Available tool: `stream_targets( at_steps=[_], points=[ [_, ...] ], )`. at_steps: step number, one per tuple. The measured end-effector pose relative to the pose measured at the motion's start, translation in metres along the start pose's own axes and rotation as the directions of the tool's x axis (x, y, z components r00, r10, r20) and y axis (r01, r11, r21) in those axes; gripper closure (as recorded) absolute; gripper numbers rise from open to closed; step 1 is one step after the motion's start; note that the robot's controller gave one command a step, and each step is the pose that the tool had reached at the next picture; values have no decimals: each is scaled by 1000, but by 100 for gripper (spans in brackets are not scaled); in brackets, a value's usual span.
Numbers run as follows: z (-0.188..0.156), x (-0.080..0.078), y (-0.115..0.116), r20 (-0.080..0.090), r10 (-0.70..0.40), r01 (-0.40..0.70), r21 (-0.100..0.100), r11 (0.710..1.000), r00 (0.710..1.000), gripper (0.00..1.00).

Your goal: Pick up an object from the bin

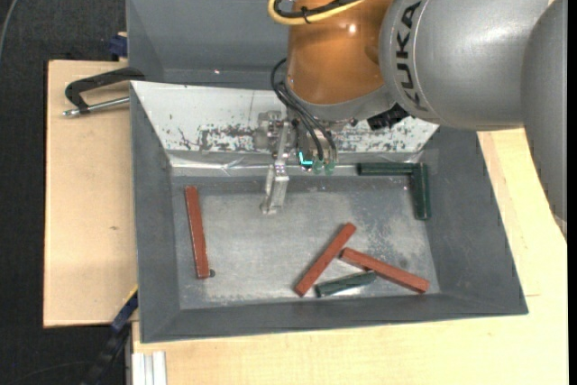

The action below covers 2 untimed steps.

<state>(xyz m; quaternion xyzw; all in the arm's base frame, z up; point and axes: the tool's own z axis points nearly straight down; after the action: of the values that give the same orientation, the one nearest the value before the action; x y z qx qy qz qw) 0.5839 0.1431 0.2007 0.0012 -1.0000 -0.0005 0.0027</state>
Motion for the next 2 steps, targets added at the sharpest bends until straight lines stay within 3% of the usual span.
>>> stream_targets(
  at_steps=[1,2],
  points=[
    [24,90,-63,-2,53,-53,3,999,999,0],
    [133,71,-128,0,-257,257,1,966,966,0]
  ],
)
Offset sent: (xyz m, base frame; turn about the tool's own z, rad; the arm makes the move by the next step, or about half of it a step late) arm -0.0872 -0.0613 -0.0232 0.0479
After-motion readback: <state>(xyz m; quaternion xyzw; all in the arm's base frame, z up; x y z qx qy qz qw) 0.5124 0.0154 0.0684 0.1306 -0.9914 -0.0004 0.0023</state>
